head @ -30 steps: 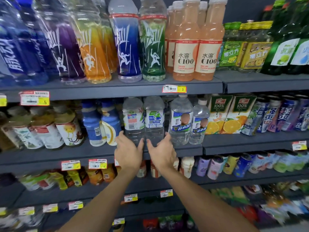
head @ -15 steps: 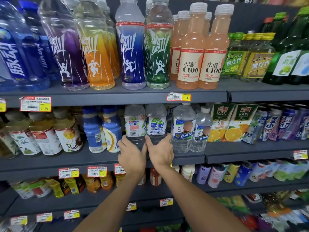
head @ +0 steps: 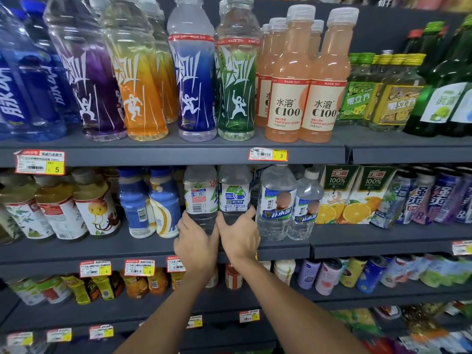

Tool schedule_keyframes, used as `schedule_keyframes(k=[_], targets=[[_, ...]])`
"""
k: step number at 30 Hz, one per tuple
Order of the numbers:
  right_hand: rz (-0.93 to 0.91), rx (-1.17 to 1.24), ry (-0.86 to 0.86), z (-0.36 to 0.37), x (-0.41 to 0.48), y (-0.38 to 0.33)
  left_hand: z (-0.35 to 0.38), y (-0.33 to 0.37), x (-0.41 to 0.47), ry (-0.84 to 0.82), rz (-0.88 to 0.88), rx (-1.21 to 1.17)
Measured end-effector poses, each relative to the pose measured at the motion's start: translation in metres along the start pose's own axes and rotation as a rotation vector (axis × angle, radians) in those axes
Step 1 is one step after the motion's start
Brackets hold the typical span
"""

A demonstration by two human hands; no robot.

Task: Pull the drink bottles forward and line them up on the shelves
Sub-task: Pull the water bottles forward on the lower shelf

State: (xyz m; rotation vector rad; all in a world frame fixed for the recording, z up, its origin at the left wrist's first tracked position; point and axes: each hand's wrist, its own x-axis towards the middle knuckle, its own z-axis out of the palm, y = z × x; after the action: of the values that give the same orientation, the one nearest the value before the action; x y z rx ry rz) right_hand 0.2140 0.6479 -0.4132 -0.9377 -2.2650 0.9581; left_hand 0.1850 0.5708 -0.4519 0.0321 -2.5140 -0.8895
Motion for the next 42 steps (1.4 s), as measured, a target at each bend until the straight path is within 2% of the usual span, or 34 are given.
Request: schedule_keyframes(k=[14,35,39,42], targets=[[-0.043,-0.073,-0.009,-0.015,-0.012,0.007,-0.014,-0.011,-0.002,-0.049,0.043,0.049],[-0.055,-0.088,-0.024,-0.02,-0.029,0.014,-0.027,-0.01,-0.002,-0.125,0.017,0.008],[-0.103,-0.1,-0.058,-0.03,-0.032,0.02,-0.026,-0.012,-0.001,-0.131,0.009,0.003],[-0.197,-0.21,-0.048,-0.032,-0.035,0.024,-0.024,-0.015,0.001,-0.13,0.009,-0.008]])
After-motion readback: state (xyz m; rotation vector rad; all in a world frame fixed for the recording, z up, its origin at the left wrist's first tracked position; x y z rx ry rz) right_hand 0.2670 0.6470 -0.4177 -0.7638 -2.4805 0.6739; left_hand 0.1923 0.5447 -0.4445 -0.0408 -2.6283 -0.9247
